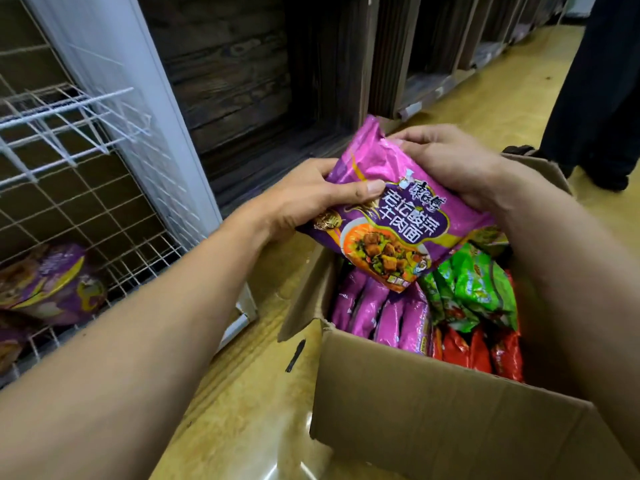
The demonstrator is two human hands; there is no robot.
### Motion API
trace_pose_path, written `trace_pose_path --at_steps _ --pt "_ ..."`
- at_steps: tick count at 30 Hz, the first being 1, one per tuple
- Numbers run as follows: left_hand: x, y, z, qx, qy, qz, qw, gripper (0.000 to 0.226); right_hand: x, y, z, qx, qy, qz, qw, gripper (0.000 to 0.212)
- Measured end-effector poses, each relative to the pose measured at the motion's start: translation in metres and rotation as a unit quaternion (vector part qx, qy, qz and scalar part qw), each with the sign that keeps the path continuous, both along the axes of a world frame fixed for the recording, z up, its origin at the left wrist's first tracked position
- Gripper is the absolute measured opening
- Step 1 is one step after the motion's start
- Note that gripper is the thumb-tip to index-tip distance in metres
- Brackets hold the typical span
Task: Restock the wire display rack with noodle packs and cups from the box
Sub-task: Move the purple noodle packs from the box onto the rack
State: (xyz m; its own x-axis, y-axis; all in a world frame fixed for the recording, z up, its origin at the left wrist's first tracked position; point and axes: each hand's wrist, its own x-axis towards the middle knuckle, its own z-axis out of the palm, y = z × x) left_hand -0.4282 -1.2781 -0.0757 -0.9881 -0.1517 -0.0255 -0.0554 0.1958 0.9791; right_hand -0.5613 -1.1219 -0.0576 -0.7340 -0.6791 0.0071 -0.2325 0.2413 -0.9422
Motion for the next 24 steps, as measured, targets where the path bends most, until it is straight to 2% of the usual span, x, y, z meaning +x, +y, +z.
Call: trace_pose_path --at_steps 2,5,6,7,9,11,12,14,17,19,22,24 --pt "0.005 -0.008 0.001 0.025 0.005 0.019 1.0 0.03 0.002 -0.002 0.003 0.027 0.017 -0.002 0.999 0.025" --pt "0.014 -0.022 0.002 0.06 0.013 0.052 0.997 0.032 0.0 -0.002 0.006 0.1 0.125 -0.016 0.987 0.046" --pt "0.018 -0.029 0.003 0.073 0.015 0.069 0.995 0.032 0.002 -0.002 0.008 0.104 0.137 -0.013 0.985 0.05" --pt "0.022 -0.034 0.004 0.086 0.016 0.087 0.992 0.033 0.001 -0.001 0.007 0.081 0.101 0.009 0.992 0.052" --pt "0.031 -0.047 0.004 0.108 0.027 0.128 0.986 0.035 0.004 -0.003 0.003 0.007 -0.056 0.063 0.996 0.048" --pt "0.037 -0.055 0.0 0.131 0.041 0.169 0.976 0.038 0.012 -0.008 -0.006 -0.074 -0.176 0.09 0.977 0.036" --pt "0.041 -0.057 -0.002 0.139 0.047 0.192 0.97 0.039 0.017 -0.015 -0.012 -0.098 -0.197 0.099 0.97 0.032" --pt "0.045 -0.057 -0.006 0.145 0.047 0.224 0.963 0.038 0.025 -0.032 -0.026 -0.119 -0.208 0.098 0.966 0.042" --pt "0.059 -0.056 -0.008 0.139 0.04 0.25 0.957 0.039 0.048 -0.063 -0.03 -0.115 -0.223 0.102 0.963 0.045" --pt "0.071 -0.058 -0.009 0.142 0.012 0.262 0.955 0.039 0.058 -0.078 -0.033 -0.11 -0.221 0.105 0.963 0.046" --pt "0.093 -0.062 -0.006 0.13 -0.053 0.246 0.959 0.026 0.063 -0.096 -0.042 -0.113 -0.244 0.125 0.955 0.036" --pt "0.105 -0.068 -0.006 0.121 -0.088 0.237 0.96 0.031 0.066 -0.104 -0.045 -0.107 -0.264 0.154 0.946 0.03"
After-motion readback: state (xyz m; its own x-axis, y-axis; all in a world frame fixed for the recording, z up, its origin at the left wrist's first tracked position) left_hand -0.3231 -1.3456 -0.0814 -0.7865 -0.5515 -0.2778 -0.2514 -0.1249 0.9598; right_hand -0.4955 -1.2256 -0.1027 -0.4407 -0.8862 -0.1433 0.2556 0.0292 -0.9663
